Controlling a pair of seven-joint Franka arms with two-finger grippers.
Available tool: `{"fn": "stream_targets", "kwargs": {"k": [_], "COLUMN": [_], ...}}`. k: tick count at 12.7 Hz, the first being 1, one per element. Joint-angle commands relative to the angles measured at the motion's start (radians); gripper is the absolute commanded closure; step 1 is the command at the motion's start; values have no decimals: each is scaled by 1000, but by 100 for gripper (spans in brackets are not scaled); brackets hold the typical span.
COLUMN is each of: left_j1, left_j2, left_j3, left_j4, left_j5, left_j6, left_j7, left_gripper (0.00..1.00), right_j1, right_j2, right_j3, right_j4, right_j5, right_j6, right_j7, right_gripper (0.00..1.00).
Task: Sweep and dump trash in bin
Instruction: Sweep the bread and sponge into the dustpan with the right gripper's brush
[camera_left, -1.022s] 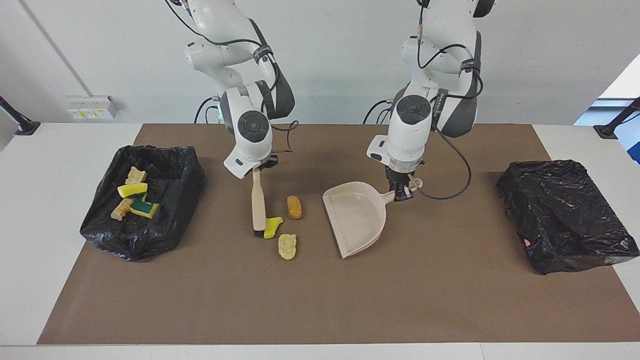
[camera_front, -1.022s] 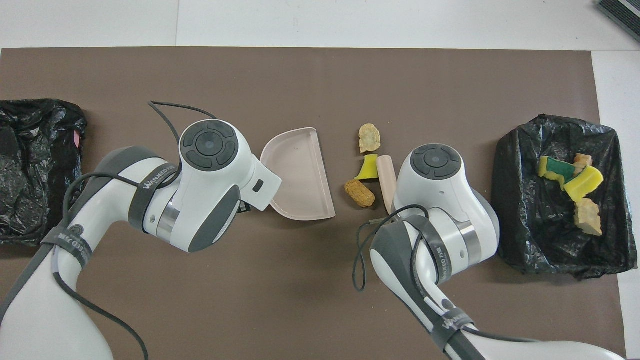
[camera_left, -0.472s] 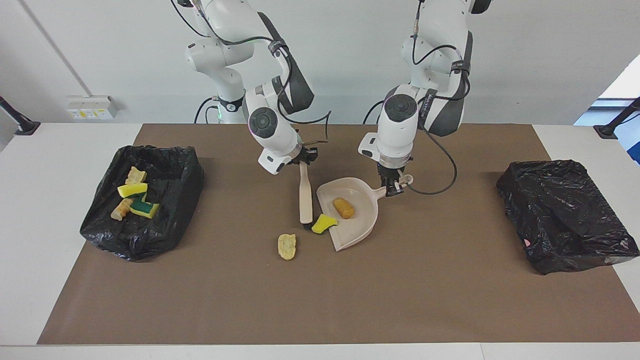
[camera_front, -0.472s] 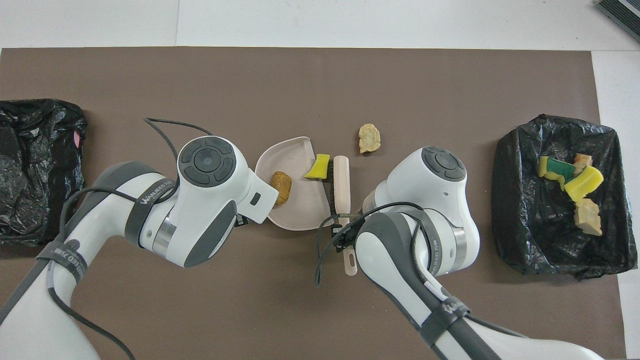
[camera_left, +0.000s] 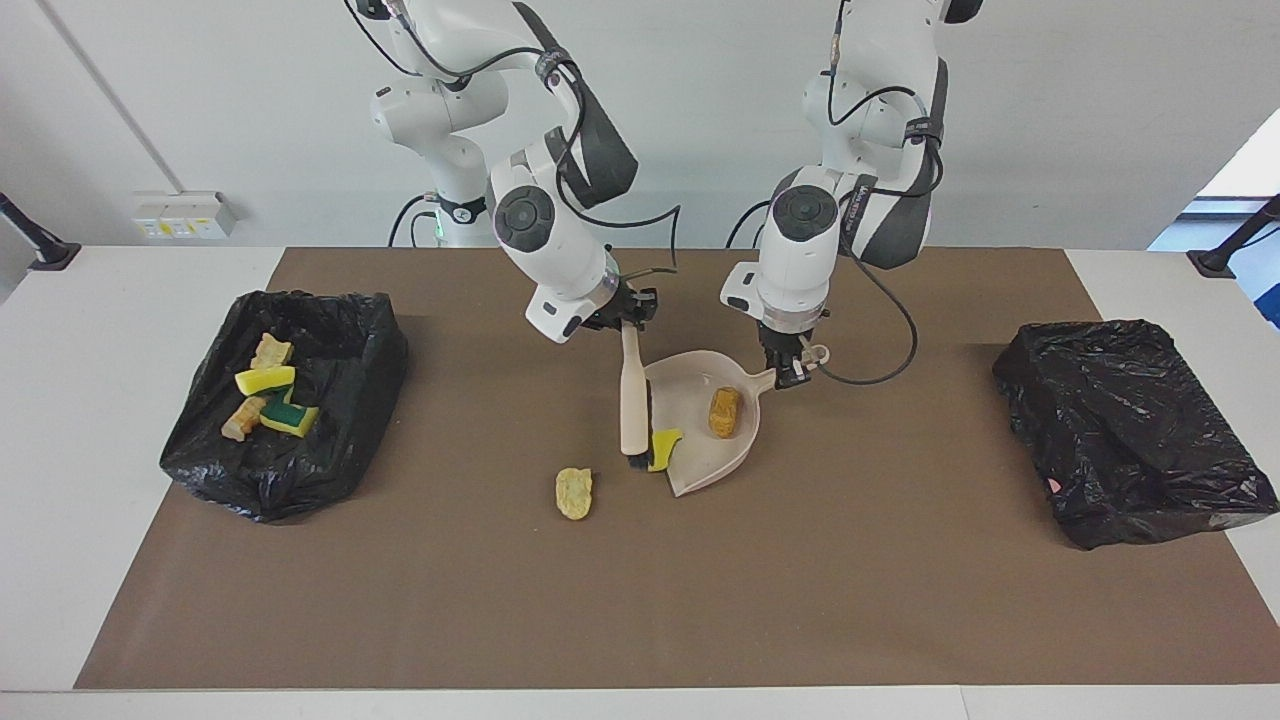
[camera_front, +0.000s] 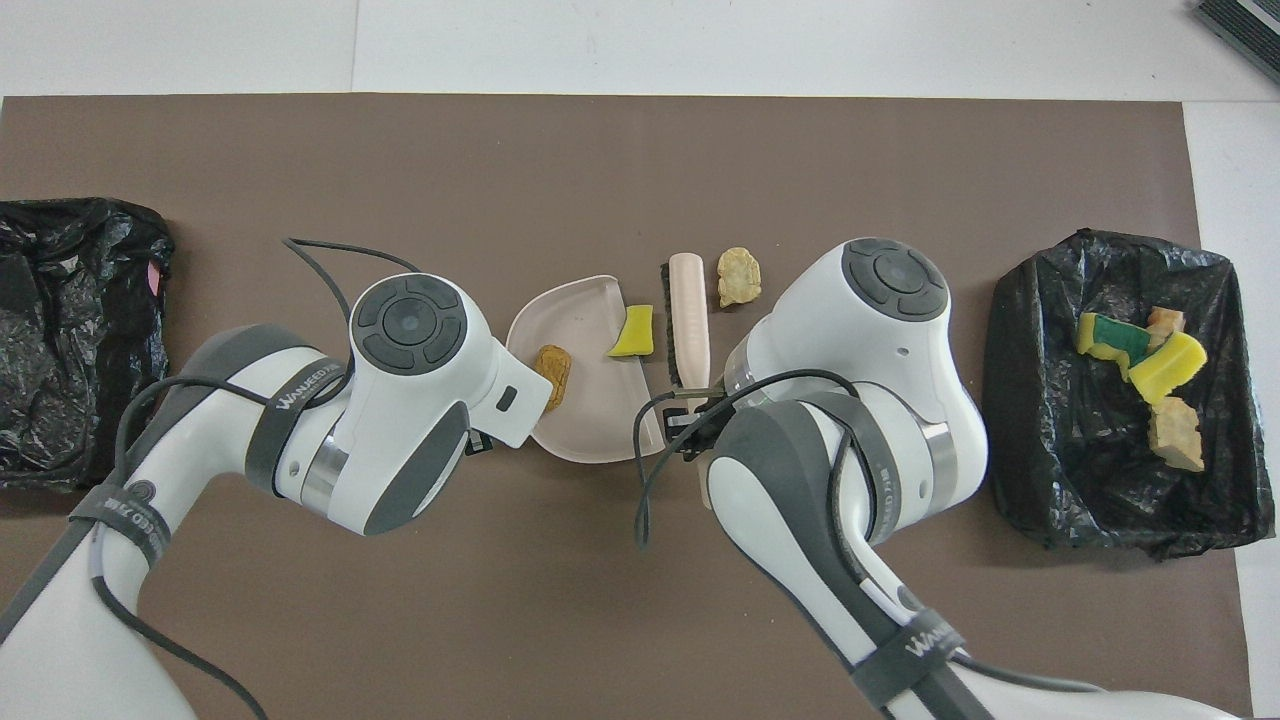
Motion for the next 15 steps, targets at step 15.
{"fn": "stream_targets", "kwargs": {"k": [15], "left_j1": [6], "left_j2": [-38], "left_j3": [2], "left_j4": [-56], "left_j5": [17], "left_j6": [16], "left_j7": [-141], "left_gripper": [100], "right_j1": [-18], "right_j2": [211], "right_j3": [44], "right_j4": [108], "right_j5": [-281], "right_j6": [-4], "right_j7": [-287], "right_gripper": [100]}}
